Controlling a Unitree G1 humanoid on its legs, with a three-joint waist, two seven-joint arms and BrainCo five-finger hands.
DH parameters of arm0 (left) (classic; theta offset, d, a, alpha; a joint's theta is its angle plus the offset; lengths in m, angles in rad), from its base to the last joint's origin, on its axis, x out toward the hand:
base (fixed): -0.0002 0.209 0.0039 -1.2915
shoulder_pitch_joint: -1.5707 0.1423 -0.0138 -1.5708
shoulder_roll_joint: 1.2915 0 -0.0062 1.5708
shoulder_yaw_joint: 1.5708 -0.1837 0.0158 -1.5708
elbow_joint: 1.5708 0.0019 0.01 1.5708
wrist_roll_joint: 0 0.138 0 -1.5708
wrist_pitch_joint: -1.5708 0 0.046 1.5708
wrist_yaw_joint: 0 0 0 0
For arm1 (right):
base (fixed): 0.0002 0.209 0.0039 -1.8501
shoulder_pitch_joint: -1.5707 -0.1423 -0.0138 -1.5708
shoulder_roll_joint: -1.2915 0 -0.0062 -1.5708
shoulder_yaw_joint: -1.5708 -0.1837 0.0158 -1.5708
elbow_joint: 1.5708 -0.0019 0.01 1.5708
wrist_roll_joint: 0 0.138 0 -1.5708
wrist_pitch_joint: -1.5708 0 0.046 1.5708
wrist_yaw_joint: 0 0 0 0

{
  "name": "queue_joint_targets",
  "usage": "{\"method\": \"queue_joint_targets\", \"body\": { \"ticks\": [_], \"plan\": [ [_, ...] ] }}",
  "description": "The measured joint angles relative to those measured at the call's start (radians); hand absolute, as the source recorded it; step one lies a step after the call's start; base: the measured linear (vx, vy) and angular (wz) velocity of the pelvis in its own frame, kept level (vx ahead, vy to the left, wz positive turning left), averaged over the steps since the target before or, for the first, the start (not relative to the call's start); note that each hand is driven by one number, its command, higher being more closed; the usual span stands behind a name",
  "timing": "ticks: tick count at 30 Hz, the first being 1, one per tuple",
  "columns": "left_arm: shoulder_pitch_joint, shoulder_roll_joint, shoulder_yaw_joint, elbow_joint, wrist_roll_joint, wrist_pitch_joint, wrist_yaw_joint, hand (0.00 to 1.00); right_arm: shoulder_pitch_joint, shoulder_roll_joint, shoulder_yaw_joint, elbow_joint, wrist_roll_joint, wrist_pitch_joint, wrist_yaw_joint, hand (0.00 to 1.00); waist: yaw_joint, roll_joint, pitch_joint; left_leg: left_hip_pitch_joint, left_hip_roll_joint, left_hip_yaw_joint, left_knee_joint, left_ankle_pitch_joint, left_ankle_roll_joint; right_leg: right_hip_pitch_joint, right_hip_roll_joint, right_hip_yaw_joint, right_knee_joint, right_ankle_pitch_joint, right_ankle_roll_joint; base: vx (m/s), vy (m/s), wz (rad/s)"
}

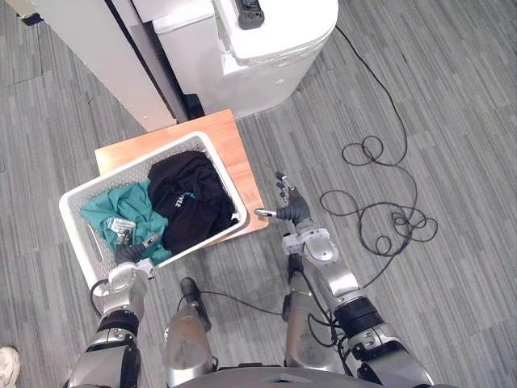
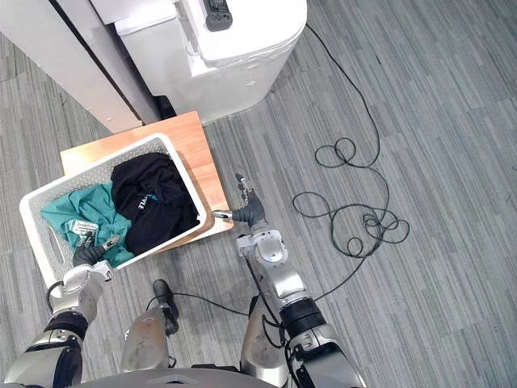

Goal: Pick up the laundry basket with both hands and put the clothes into the washing machine.

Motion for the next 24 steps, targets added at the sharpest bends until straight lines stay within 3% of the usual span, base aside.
{"method": "queue_joint_targets", "body": {
  "ticks": [6, 11, 24],
  "plan": [
    [-0.077, 0.040, -0.006, -0.013, 0.001, 0.047, 0.032, 0.00, -0.001, 0.001, -0.010, -0.038, 0.001, -0.002, -0.007, 0.00, -0.005, -0.001, -0.001, -0.005, 0.001, 0.004, 0.000, 0.008, -0.001, -0.003, 0.002, 0.006, -0.009, 0.014, -0.002, -0.05, -0.005, -0.02],
    [-0.124, 0.081, -0.007, -0.033, 0.003, 0.047, 0.040, 0.00, 0.003, 0.022, -0.013, -0.038, 0.005, -0.002, -0.026, 0.00, -0.012, -0.016, -0.010, -0.014, 0.003, 0.031, 0.002, 0.013, -0.001, -0.038, 0.008, 0.039, -0.010, 0.029, -0.009, -0.05, -0.010, -0.15],
    [-0.156, 0.100, -0.009, -0.114, 0.023, 0.047, 0.041, 0.00, 0.022, 0.020, -0.038, -0.044, 0.011, -0.004, -0.026, 0.00, -0.019, -0.017, -0.010, -0.008, 0.004, 0.039, 0.004, 0.015, -0.002, -0.039, 0.010, 0.051, -0.010, 0.035, -0.011, -0.05, -0.002, -0.02]
  ]
}}
